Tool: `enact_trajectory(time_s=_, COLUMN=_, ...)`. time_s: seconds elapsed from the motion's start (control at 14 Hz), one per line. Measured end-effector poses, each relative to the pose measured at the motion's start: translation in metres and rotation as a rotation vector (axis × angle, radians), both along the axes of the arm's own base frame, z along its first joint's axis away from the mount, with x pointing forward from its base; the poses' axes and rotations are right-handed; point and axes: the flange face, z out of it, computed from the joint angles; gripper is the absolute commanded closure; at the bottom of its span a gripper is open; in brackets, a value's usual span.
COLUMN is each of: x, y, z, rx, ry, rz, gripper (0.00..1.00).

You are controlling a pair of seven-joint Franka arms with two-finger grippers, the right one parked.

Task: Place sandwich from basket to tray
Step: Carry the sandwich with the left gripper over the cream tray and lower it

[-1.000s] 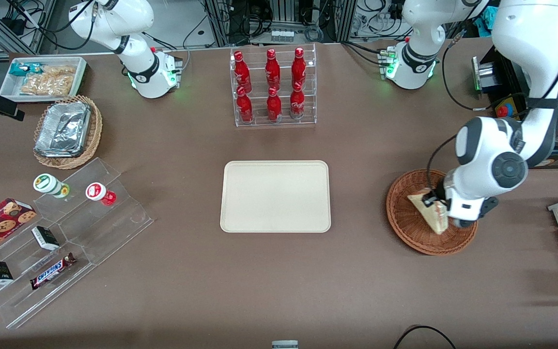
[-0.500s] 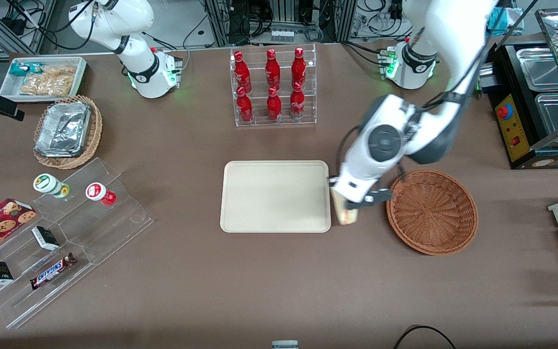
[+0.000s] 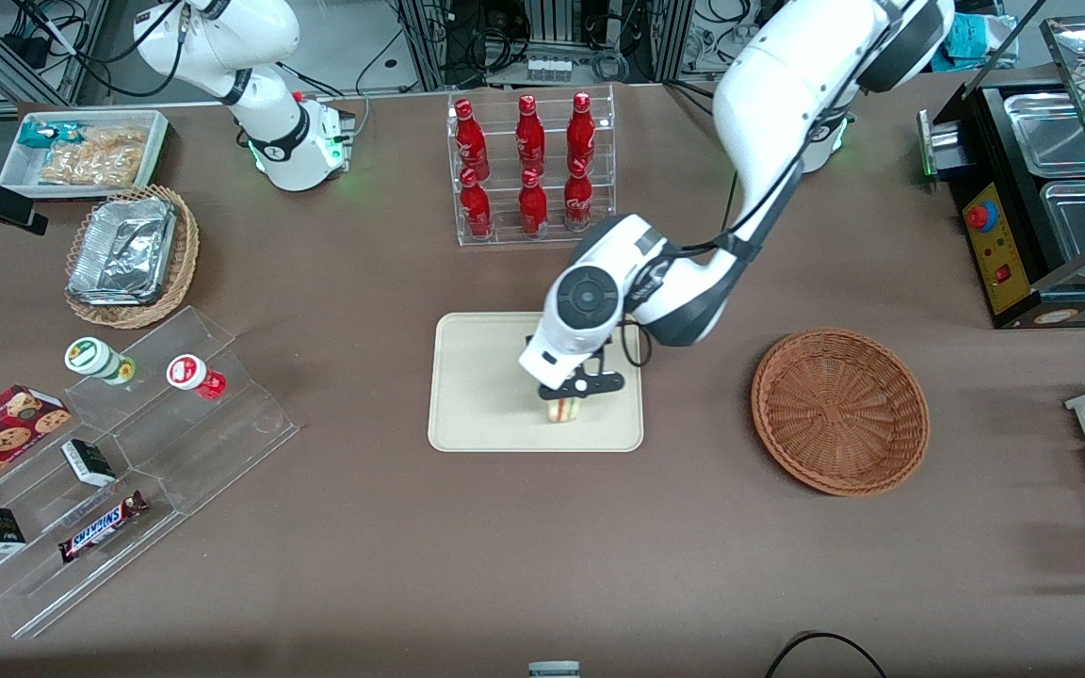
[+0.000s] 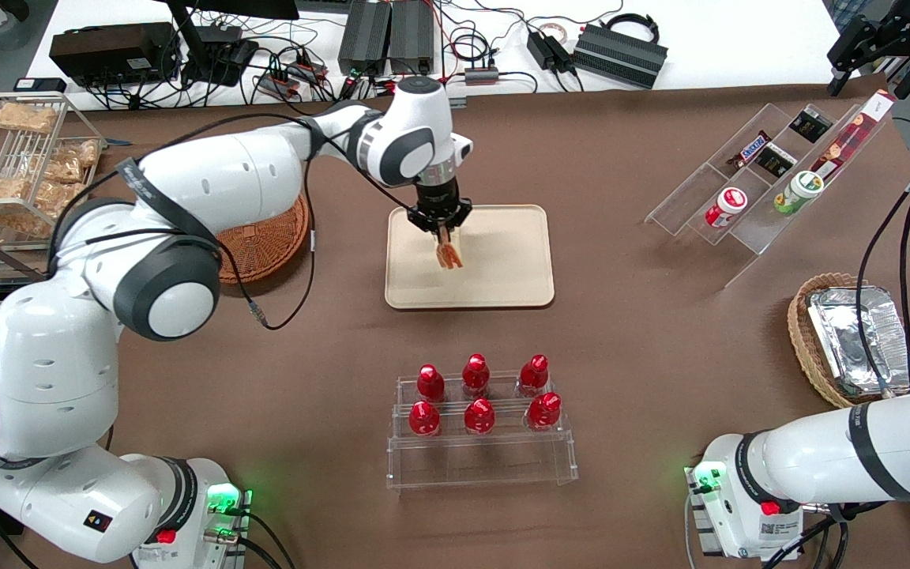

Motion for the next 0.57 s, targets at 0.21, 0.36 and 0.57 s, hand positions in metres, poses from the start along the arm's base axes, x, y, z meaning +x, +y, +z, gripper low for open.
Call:
enact_trajectory(time_s=0.21, x=-0.014, y=-0.025, z=0.003, rx=-0.004, ry=-0.004, rz=-0.014, gripper=0.65)
enact_trajectory(time_s=0.36, x=-0.019, y=-0.031, z=0.0, rx=0.004, ry=-0.009, rz=-0.019, gripper=0.56)
enact_trajectory(time_s=0.57, x=-0.015, y=-0.03, z=-0.006, rx=0.011, ry=-0.008, rz=-0.013, gripper=0.05)
